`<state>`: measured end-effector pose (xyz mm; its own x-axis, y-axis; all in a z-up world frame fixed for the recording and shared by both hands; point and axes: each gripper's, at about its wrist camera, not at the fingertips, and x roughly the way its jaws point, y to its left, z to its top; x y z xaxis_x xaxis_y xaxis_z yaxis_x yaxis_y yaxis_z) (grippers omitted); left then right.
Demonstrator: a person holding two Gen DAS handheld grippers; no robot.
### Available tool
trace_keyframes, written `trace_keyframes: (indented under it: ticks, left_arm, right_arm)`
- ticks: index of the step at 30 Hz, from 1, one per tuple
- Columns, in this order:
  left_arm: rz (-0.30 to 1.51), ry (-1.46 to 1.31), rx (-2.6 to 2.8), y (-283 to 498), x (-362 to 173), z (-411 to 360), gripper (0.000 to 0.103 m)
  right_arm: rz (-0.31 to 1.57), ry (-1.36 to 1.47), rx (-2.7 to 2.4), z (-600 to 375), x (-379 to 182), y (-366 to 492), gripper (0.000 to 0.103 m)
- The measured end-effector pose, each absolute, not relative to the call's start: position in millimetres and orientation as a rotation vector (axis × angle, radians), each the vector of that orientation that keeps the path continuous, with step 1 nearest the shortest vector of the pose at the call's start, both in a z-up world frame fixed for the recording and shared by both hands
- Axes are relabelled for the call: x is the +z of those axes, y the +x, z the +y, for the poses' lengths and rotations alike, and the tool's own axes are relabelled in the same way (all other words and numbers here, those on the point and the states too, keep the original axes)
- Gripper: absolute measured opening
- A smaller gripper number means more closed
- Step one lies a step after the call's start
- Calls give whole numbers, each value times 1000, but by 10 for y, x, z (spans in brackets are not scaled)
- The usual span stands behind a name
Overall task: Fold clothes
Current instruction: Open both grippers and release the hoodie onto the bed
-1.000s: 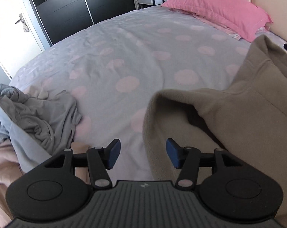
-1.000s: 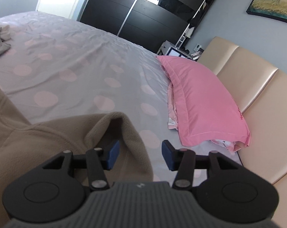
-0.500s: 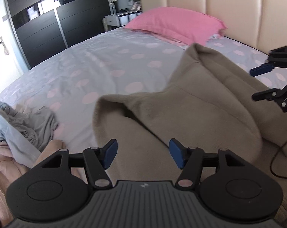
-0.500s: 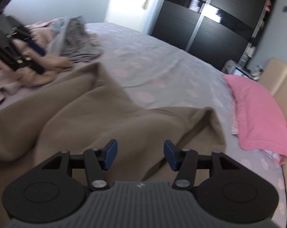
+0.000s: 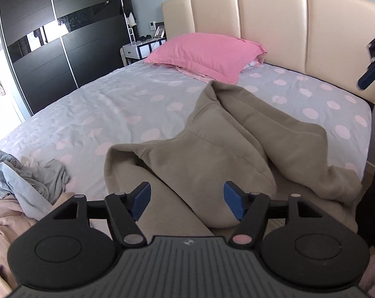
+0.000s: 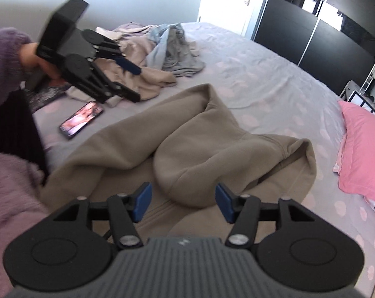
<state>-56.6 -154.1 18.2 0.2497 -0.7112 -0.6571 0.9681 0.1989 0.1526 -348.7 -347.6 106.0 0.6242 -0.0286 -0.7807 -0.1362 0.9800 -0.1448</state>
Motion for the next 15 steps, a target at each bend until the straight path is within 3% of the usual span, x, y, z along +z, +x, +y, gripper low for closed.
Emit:
trace_keyframes:
  ticks: [5,10,15]
  left_arm:
    - [501,626,-1258,-692,142,-1488,64]
    - [504,629,-1277,-735,86,-1478,64]
    - [565,621,-1248,-627,-139,-1602,65]
  right_arm:
    - [1079,-346,33,-3329,1086,-3881,71]
    - [1186,-457,90,-3338,653,-4141,71]
    - [994,-528,82,-3335,190,-3867,71]
